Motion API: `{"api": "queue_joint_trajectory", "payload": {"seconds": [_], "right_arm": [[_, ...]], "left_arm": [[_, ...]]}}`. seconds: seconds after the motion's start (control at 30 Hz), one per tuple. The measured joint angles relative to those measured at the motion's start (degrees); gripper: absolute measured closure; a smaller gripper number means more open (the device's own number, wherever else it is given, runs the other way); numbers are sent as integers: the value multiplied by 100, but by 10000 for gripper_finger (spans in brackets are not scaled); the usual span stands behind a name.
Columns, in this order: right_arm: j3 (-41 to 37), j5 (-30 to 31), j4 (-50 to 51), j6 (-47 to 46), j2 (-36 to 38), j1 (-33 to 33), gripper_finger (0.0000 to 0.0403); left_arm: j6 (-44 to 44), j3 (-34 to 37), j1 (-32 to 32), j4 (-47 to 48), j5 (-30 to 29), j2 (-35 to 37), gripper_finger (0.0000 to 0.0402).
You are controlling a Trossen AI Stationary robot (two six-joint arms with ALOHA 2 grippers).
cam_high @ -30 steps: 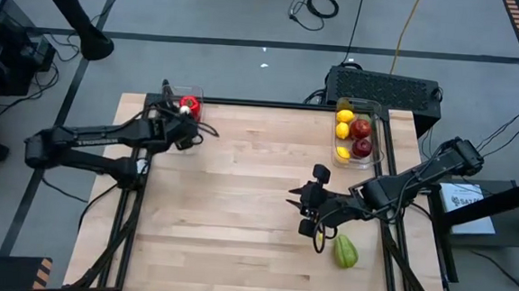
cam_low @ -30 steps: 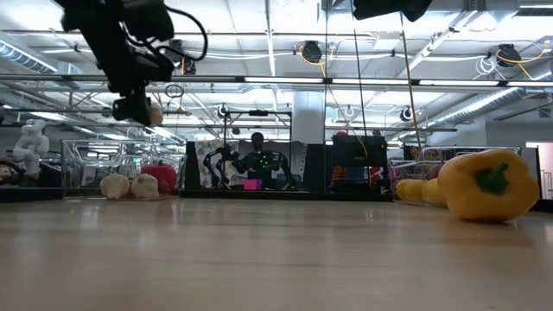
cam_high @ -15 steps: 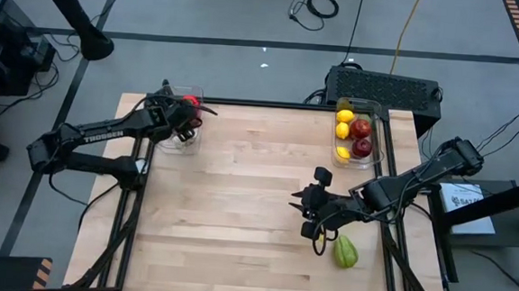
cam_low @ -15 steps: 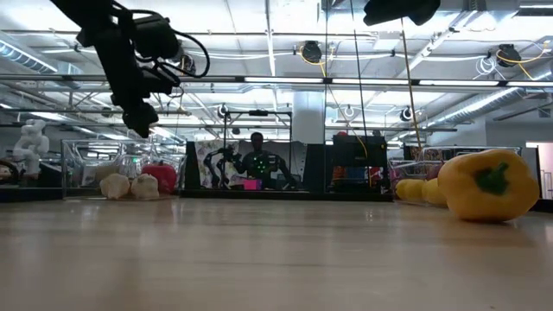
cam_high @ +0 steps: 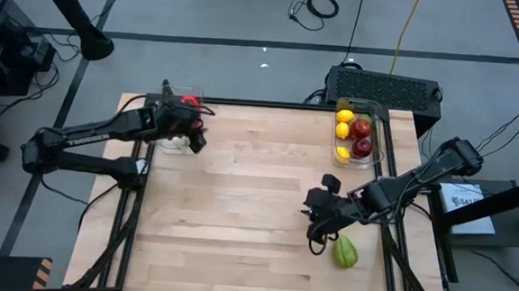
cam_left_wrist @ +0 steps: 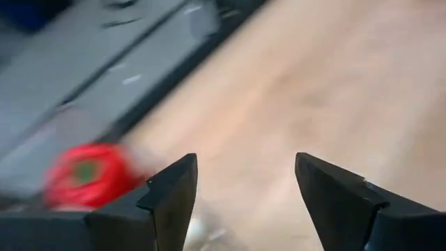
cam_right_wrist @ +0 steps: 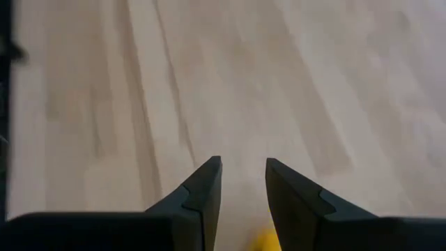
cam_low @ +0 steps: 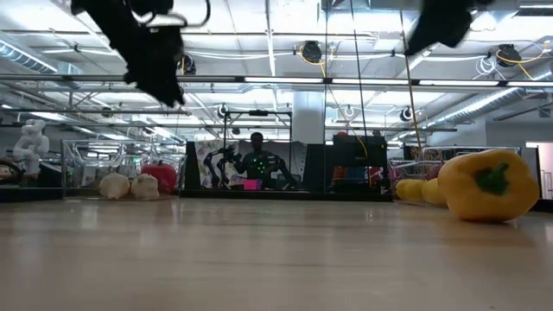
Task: Sort produce into baskets
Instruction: Put the yellow bell pepper into the left transparent bin
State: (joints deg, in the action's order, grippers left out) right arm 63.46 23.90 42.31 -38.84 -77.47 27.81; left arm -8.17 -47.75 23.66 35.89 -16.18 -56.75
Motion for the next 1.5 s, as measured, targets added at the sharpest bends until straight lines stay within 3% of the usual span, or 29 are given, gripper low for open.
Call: {"api": "queue_joint_trajectory", "payload": {"seconds": [0.13, 0.47, 0.77, 1.1, 1.5], "right_arm": [[-67, -9, 595, -541, -158, 392, 298], [-74, -173, 786, -258, -901, 1578, 299], [-74, 28, 1330, 56, -1719, 1696, 311], [-72, 804, 1516, 1003, -2159, 1688, 271], [-72, 996, 1602, 1557, -2498, 1639, 304]], "left_arm": [[-74, -2, -528, -280, 620, 100, 153], [96, -2, -1332, -1089, 565, 101, 153], [105, -2, -1442, -1483, 549, 99, 153], [107, -2, -1442, -1425, 544, 96, 153], [101, 0, -1442, -1378, 544, 96, 153]]}}
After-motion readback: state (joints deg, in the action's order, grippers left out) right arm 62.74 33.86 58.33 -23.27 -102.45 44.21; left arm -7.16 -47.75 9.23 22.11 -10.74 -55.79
